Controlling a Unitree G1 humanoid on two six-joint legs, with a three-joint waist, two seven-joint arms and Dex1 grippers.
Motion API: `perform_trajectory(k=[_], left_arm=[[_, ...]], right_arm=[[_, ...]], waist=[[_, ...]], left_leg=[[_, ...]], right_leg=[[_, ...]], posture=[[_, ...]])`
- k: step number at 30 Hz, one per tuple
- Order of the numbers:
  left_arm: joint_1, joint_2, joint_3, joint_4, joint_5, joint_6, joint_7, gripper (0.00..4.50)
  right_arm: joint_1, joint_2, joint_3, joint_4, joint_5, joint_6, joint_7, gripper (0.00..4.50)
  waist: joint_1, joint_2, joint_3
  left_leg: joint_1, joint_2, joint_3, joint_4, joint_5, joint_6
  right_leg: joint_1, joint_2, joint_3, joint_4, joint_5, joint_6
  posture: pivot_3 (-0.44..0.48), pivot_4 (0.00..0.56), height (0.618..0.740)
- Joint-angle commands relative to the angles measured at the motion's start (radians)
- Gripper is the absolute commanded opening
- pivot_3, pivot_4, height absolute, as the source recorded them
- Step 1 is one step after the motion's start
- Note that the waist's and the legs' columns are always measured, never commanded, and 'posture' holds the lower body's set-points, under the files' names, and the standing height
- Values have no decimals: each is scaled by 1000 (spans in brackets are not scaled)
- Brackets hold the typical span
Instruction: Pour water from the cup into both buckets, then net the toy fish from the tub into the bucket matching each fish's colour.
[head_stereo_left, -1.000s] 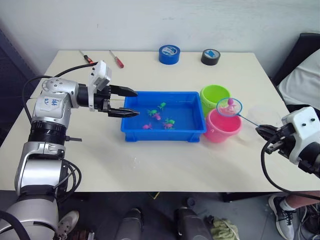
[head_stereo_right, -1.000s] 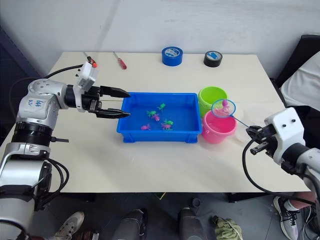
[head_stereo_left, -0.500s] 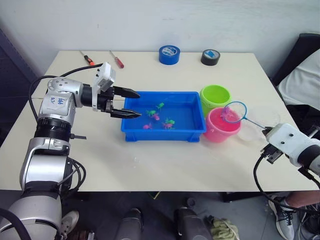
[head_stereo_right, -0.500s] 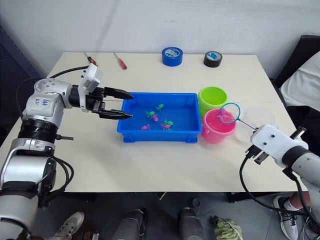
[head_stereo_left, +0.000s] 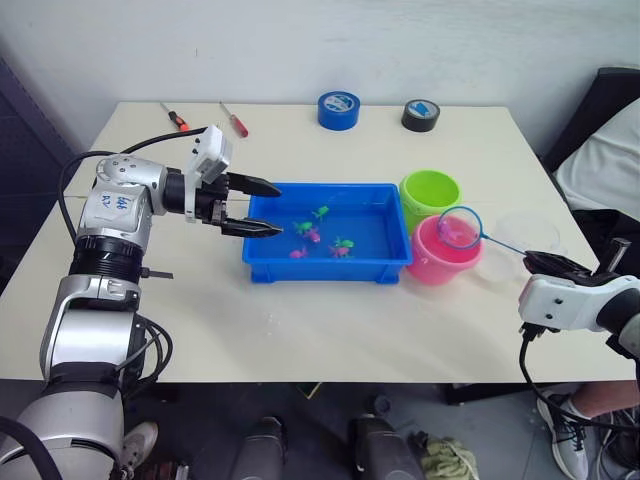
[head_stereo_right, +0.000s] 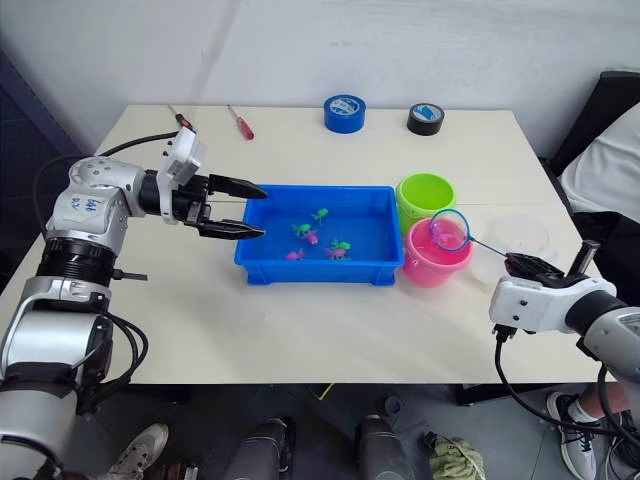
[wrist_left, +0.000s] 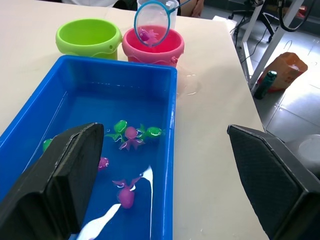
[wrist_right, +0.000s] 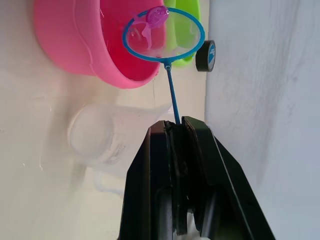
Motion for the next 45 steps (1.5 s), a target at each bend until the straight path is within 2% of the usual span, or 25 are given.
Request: perform_trajectory(k=[1,5,11,14,20,24,27,33,45], left_arm=[[-21,1,13,-6,0,-9,-10,4313],[-18,0,11,-13,-1,-4,-12,4313],[-20,-2,10,-14,0,-1,-12,4313],[-20,-1,10,-14,1,0,-12,4313],[-11,13,15,-27,2,25,-6,4313],[16,68,24,-17,25,20,13,4313],[57,107,29,-50,24,33,21,4313],[174,147,71,-211,-24,121,61,4313],[314,193,142,-443,-95,270,141,4313]], right_arm=[[8,17,-46,-2,-100,-61,-75,0],[23,61,-44,-10,-217,-101,-171,0],[32,99,-58,-12,-239,-129,-200,0],[-2,116,-71,-33,-171,-106,-162,0],[-200,99,-48,-103,41,25,7,0],[-346,113,80,-109,176,213,159,0],[-419,111,182,-59,187,215,207,0],[-544,188,401,57,157,200,236,0],[-613,247,529,221,69,78,174,0]], waist=[[0,0,0],[0,0,0],[0,0,0],[-1,0,0],[-4,0,0],[-6,0,0],[-5,0,0],[-2,0,0],[-4,0,0]], left_leg=[[0,0,0,0,0,0],[0,0,0,0,0,-1],[0,0,0,0,1,-1],[0,0,0,1,1,-1],[1,1,0,1,1,-1],[1,1,0,2,1,-2],[1,1,-2,2,1,-1],[1,4,-2,2,1,-1],[1,3,-2,2,1,-1]], right_leg=[[0,0,0,0,0,0],[0,0,0,0,0,0],[0,0,0,1,0,0],[0,0,0,1,0,0],[1,1,1,3,0,1],[1,1,0,3,0,0],[0,1,0,3,0,0],[0,-1,1,4,0,0],[-1,0,1,4,0,0]], posture=[[0,150,734],[0,150,734],[0,150,734],[0,150,734],[0,150,734],[0,150,734],[0,150,734],[0,150,734],[0,150,734]])
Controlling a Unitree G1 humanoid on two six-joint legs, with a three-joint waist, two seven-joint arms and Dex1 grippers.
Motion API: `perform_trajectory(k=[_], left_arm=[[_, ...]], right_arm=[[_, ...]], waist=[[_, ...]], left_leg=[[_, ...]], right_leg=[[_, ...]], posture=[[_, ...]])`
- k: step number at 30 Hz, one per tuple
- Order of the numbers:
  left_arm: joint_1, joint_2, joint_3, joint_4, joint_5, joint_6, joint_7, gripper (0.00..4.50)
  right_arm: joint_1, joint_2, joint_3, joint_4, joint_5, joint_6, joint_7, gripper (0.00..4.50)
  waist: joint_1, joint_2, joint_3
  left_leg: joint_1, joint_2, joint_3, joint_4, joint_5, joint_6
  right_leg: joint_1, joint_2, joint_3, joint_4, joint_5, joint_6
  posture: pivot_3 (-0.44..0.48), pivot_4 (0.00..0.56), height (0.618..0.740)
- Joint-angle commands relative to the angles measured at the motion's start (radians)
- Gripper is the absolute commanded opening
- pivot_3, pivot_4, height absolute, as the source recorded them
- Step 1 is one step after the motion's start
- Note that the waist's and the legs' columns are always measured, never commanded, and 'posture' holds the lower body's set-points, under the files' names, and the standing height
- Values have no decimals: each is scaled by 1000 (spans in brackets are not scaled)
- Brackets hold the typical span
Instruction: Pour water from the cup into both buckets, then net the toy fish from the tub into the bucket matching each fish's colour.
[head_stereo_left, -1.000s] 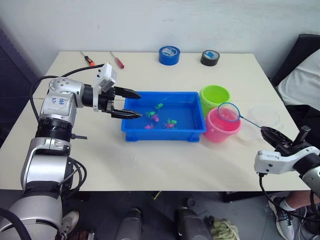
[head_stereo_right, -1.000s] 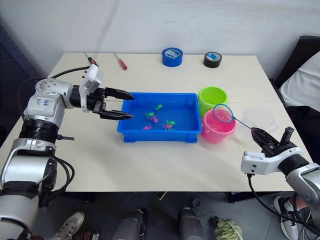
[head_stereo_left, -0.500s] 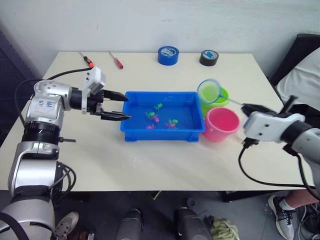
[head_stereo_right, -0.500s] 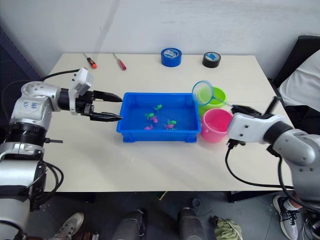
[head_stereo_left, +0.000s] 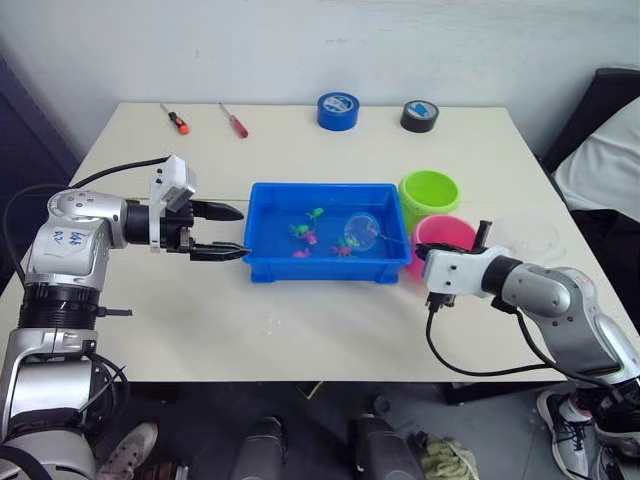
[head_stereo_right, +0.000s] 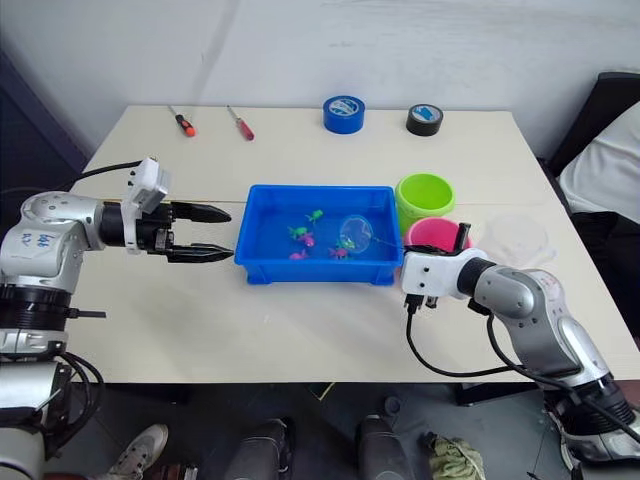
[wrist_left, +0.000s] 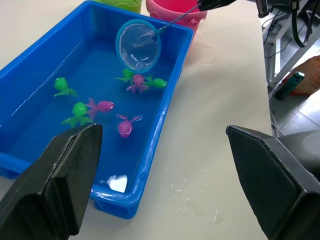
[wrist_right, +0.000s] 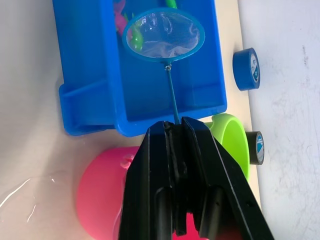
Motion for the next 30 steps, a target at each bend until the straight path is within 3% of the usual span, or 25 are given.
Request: perform_trajectory(k=[1,9,30], left_arm=[[21,33,48,-80,-41,37,23,4313],[48,50,55,-133,-68,73,54,4313],[84,61,63,-187,-120,96,100,4313]], right_arm=[[-29,9,11,42,-41,-56,-41,0],[-115,66,49,154,-128,-67,-114,0],[-107,63,84,111,-105,-8,34,0]], waist=[[-1,0,0],[1,0,0],[0,0,0]], left_leg=[[0,0,0,0,0,0],[0,-1,0,0,0,0],[0,-1,0,0,0,0]], right_leg=[[0,0,0,0,0,0],[-1,0,0,1,0,0],[-1,0,0,1,0,0]], posture=[[0,150,734],[0,150,734],[0,150,734]])
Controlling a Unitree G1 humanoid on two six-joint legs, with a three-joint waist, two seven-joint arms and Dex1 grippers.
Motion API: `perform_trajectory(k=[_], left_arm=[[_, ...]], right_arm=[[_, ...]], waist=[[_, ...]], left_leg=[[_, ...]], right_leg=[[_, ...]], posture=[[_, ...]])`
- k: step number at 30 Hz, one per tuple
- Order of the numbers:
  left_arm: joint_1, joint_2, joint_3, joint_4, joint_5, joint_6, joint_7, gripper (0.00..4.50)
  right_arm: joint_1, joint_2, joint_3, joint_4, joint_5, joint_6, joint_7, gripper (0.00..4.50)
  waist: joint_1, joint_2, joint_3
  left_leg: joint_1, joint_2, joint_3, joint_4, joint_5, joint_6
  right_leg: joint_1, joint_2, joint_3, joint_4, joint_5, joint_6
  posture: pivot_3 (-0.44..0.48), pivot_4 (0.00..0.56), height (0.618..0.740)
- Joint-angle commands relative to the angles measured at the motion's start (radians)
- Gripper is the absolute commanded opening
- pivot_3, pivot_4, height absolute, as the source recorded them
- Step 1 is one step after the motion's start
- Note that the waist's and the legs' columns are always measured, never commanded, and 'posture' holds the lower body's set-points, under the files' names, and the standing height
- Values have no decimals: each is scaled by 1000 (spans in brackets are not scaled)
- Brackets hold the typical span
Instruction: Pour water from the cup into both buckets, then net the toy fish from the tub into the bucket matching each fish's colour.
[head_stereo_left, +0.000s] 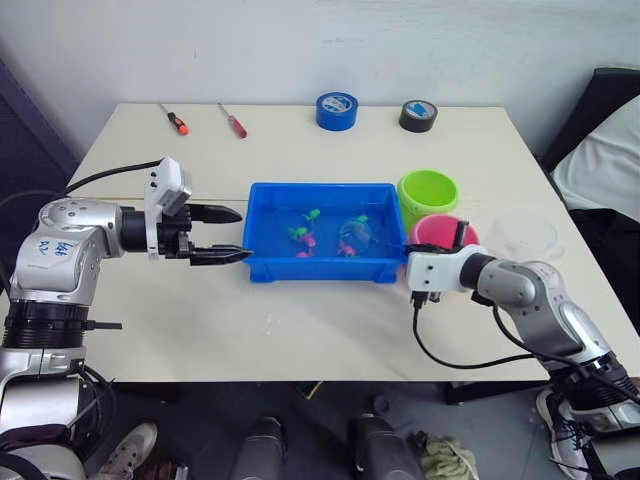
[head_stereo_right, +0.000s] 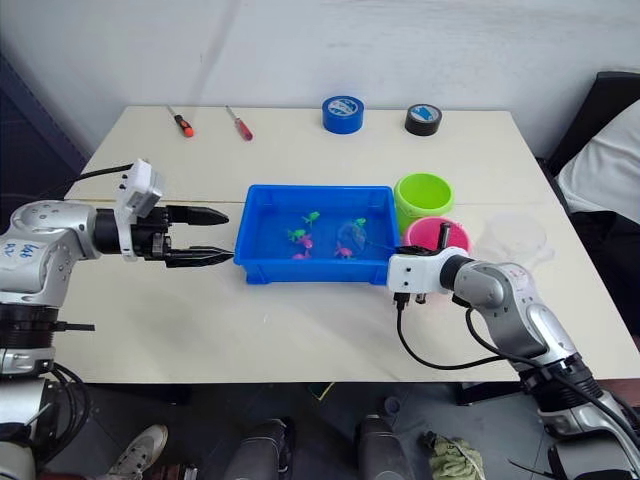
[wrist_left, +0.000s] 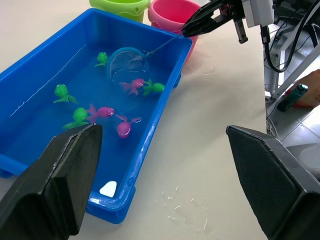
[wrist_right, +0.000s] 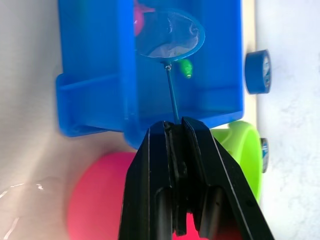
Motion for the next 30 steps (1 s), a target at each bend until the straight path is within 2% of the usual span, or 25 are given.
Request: perform_trajectory(k=[1,6,11,21,30], left_arm=[[7,28,43,-44,-23,4,9,4313],[18,34,48,-56,-31,10,15,4313],[27,37,53,-65,-34,16,19,4313],[33,44,49,-63,-42,15,17,4313],[14,53,37,-29,-31,-8,-9,4313]], right_arm=[[-3,9,-3,-40,10,39,31,0],[-2,76,-23,-94,68,204,78,0],[-25,141,-66,-174,180,469,140,0],[-108,175,-153,-291,415,923,192,0],[-191,183,-233,-311,575,1110,129,0]], waist=[[0,0,0],[1,0,0],[1,0,0],[1,0,0],[2,0,0]], left_leg=[[0,0,0,0,0,0],[0,0,0,0,0,0],[0,1,-1,0,0,0],[0,2,-1,0,0,0],[0,2,-1,-2,0,0]], right_leg=[[0,0,0,0,0,0],[0,0,0,0,0,0],[0,0,0,0,0,0],[0,-1,0,-1,0,0],[0,-1,-1,-2,0,0]], posture=[[0,150,734],[0,150,734],[0,150,734],[0,150,734],[0,150,734]])
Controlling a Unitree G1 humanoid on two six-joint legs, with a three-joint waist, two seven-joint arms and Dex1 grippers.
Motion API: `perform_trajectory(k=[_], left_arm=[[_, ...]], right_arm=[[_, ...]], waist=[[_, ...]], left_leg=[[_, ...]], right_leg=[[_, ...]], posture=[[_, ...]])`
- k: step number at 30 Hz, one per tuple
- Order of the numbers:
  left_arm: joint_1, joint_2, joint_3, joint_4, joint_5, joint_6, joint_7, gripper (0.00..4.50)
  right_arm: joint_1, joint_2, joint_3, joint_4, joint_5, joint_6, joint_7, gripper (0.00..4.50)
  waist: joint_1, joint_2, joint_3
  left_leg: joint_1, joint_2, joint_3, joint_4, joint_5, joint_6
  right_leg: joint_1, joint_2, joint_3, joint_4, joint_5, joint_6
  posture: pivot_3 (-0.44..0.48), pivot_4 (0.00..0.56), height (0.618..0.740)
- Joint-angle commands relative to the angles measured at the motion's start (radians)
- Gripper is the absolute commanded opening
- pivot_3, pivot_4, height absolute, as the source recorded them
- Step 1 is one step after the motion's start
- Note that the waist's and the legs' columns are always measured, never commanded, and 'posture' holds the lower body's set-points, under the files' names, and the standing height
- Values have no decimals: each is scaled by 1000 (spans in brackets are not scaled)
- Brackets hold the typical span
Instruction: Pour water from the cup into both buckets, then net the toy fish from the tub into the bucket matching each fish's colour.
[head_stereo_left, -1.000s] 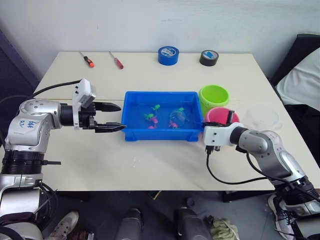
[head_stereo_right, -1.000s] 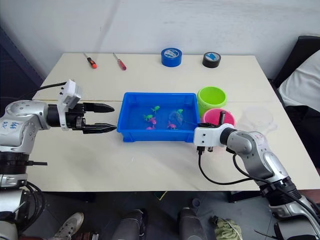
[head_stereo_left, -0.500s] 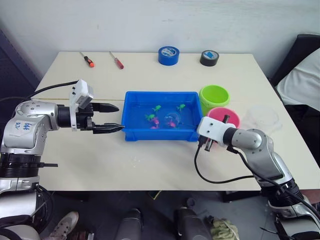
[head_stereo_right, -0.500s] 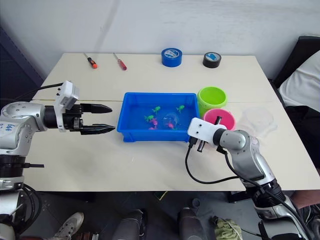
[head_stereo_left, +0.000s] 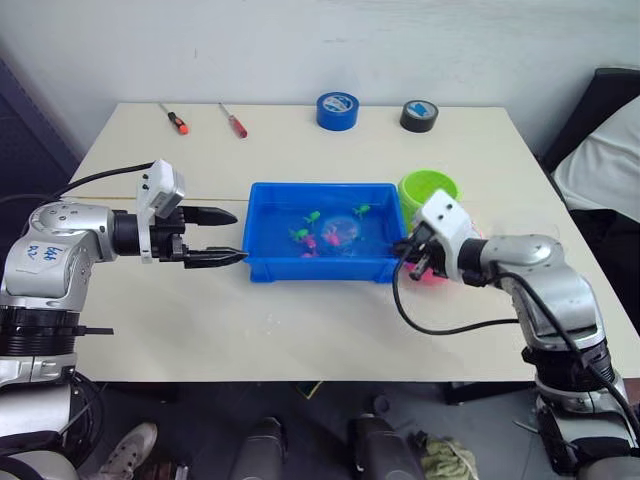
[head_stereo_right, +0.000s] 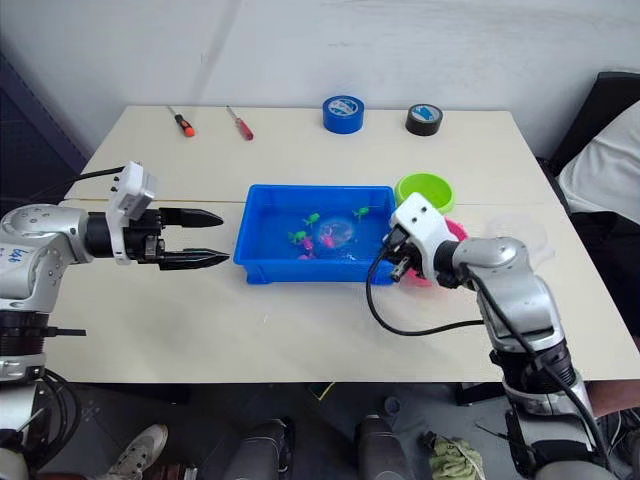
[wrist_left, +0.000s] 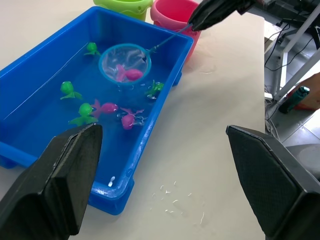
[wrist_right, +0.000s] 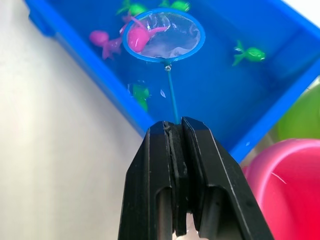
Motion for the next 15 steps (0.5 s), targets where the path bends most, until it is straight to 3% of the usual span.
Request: perform_trajectory(k=[1,15], left_arm=[[-18,20,17,5,-3,-20,-12,4313],[-43,10,9,63,22,-78,-9,4313]], right_arm=[[-19,-4,-35,-50,58,35,-28,0],[8,-33,-39,-62,160,4,-101,0]], waist=[[0,0,0],[-1,0,0]], left_leg=[[0,0,0,0,0,0],[0,0,0,-1,0,0]], right_leg=[[0,0,0,0,0,0],[0,0,0,-1,0,0]], posture=[[0,150,734],[0,150,734]])
